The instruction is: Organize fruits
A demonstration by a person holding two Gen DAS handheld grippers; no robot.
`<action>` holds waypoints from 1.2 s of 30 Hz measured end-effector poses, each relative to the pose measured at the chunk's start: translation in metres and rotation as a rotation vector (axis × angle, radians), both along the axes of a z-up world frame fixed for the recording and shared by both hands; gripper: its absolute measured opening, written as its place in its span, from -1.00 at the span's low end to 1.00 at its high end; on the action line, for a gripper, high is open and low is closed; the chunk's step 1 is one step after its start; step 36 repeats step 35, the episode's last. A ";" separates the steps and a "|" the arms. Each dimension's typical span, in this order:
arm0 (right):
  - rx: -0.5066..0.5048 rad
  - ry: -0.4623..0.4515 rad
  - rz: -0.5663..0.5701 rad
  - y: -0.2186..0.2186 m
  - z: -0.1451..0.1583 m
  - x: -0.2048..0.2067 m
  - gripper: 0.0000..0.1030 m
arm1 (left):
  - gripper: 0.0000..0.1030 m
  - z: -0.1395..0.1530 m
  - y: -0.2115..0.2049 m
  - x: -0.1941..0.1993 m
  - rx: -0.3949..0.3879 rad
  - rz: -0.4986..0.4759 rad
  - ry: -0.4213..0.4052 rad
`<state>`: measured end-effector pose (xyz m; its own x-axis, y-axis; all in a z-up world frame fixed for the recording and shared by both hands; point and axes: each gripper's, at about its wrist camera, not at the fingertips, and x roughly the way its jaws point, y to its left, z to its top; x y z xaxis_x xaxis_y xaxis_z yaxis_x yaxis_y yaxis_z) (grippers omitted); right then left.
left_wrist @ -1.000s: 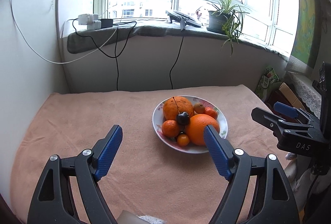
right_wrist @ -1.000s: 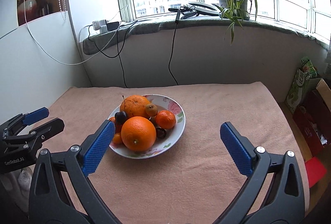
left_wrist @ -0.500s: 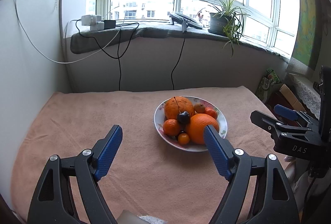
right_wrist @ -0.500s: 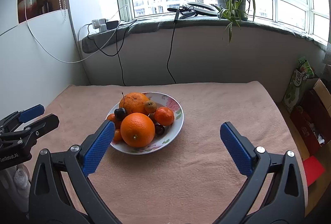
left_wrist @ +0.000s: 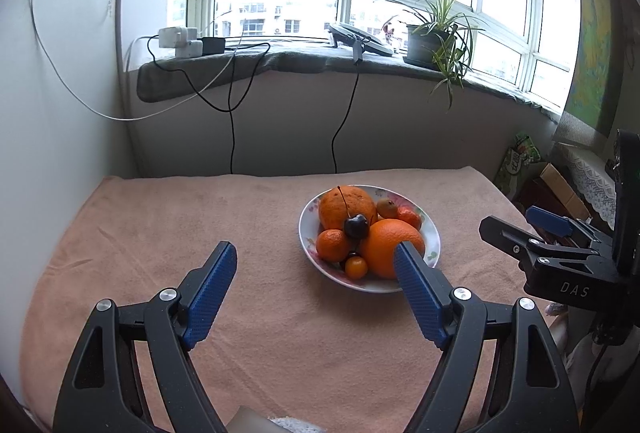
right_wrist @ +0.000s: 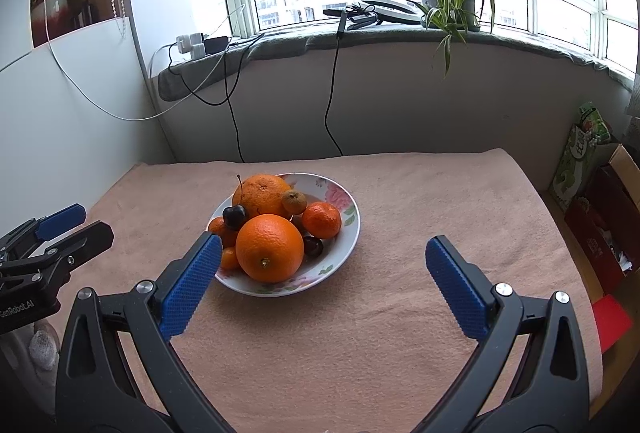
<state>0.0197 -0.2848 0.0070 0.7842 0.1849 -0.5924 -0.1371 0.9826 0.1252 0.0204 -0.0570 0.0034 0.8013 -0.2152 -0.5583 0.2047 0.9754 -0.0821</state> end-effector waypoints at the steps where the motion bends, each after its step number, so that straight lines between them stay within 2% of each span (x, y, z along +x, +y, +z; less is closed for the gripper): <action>1: 0.001 0.001 0.001 0.000 0.000 0.000 1.00 | 0.57 0.000 0.000 0.000 -0.001 0.000 0.000; 28: 0.005 0.023 -0.002 0.001 -0.006 0.002 1.00 | 0.57 -0.002 -0.004 -0.004 0.002 -0.015 -0.024; 36: 0.003 0.043 -0.018 -0.003 -0.015 0.005 1.00 | 0.57 -0.004 -0.005 -0.001 0.026 -0.002 -0.034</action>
